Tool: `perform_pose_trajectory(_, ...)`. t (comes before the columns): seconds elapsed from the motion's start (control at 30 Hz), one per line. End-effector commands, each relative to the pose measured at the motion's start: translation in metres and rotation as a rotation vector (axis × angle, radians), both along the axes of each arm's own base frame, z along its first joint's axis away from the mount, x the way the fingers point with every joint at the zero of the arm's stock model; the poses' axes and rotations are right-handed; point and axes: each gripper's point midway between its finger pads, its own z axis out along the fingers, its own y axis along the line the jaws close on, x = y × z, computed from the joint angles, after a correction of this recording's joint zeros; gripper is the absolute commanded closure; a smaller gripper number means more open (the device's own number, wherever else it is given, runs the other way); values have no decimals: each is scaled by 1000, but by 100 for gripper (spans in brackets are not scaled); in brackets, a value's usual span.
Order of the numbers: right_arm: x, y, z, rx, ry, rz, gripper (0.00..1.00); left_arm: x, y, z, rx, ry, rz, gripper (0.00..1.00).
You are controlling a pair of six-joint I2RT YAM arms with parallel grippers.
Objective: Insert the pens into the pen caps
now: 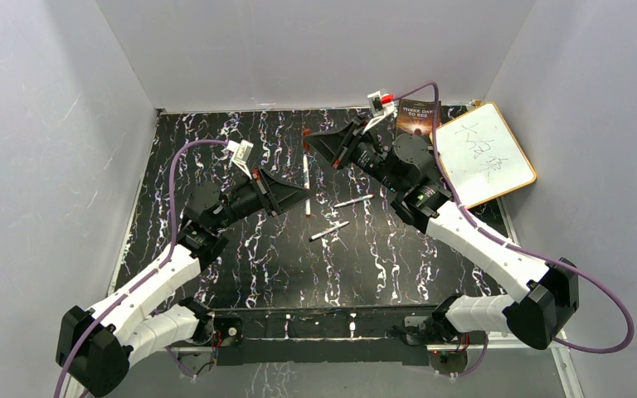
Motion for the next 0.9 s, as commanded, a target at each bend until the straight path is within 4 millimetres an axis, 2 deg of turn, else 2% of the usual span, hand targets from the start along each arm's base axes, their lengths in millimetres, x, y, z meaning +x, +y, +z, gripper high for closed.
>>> perform_pose_trajectory(0.0,-5,-2,35,43,-90,1,100,-10,1,20,-31,-67,-24,100)
perform_pose_trajectory(0.3,-1,1,37,43,-93,1,100,-11,2,19,-26,-71,-22,100)
perform_pose_trajectory(0.5,-6,1,41,51,-101,18,100,-9,4,19,-22,-74,-9,100)
perform_pose_trajectory(0.73,-11,0,30,46,-77,31,100,-9,2,20,-21,-84,-10,100)
perform_pose_trajectory(0.87,-13,0,31,53,-76,40,100,-8,3,20,-19,-85,-10,100)
